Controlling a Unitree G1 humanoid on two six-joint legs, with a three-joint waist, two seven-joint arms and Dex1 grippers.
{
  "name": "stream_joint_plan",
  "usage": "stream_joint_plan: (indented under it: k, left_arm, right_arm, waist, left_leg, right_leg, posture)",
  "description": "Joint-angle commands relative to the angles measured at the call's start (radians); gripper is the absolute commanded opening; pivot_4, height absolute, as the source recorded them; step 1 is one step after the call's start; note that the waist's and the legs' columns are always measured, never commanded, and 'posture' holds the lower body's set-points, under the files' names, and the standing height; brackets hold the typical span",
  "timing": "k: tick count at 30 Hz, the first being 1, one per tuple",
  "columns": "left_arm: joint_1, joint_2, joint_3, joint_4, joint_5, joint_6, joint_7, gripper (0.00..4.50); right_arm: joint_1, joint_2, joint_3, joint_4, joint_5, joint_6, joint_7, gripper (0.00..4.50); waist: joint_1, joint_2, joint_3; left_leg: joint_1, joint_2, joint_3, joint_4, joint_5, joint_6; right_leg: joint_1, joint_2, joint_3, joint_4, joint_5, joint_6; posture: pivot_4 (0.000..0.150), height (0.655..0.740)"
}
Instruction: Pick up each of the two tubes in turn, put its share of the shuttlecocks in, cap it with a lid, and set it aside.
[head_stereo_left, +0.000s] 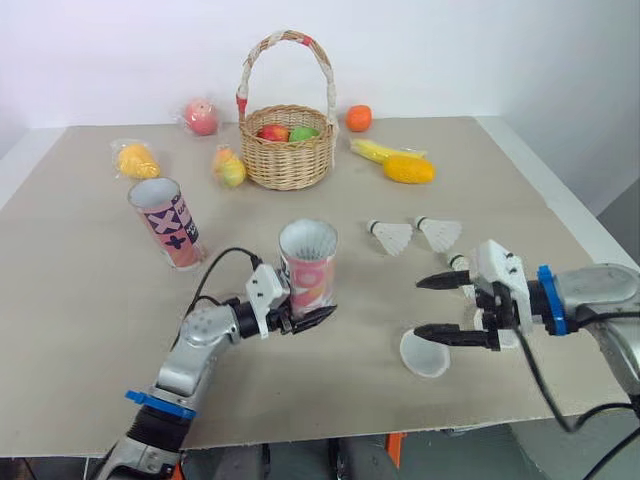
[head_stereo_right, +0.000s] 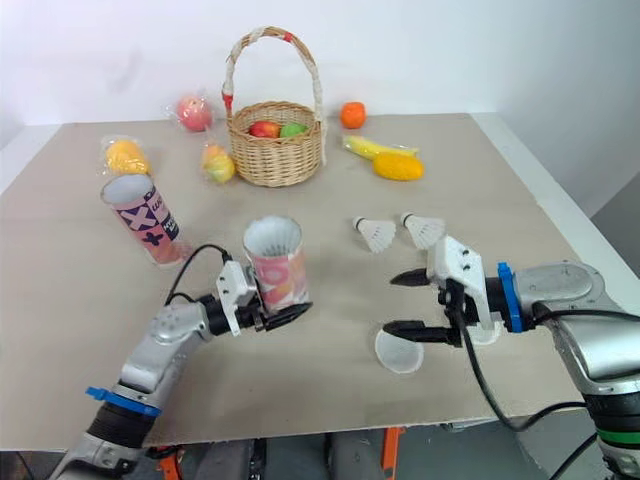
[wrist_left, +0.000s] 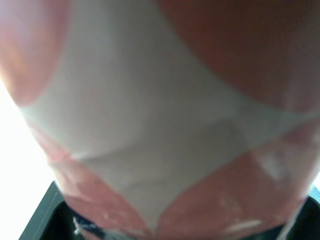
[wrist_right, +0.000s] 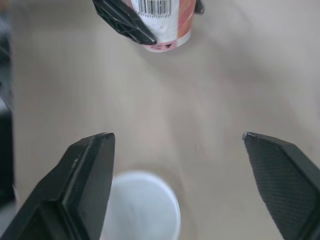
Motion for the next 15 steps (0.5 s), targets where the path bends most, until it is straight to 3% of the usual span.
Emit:
stream_joint_plan:
  k: [1,12,15]
  left_arm:
    - [0.015,-0.026,0.006,0.059,0.005,-0.099,0.006,3.18]
    - [0.026,-0.018,-0.047,0.189,0.074,-0.17,-0.019,3.18]
    - [0.027,-0.026,-0.05,0.19,0.064,-0.165,-0.026,3.18]
  right_arm:
    - [0.0,0.011,0.024,0.015,-0.045,-0.082,-0.002,4.45]
    - [-0.052,0.064,0.125,0.139,-0.149,-0.185,-0.011,4.45]
    - [-0.051,0.068,0.141,0.161,-0.163,-0.204,0.003,3.67]
  waist:
    - [-0.003,0.001,0.0]
    - [0.0,0.005,-0.004]
    - [-0.001,0.01,-0.006]
  left_leg:
    - [0.0,0.0,0.001,0.0,0.0,0.0]
    - [0.005,0.0,0.002,0.0,0.0,0.0]
    - [0.009,-0.001,0.002,-0.001,0.0,0.0]
  right_leg:
    - [0.0,0.0,0.002,0.0,0.0,-0.001]
    - [0.004,0.001,0.003,0.0,0.001,0.0]
    - [0.007,0.001,0.004,0.0,0.0,-0.001]
  posture:
    - [0.15,0.74]
    - [0.15,0.74]
    - [0.15,0.74]
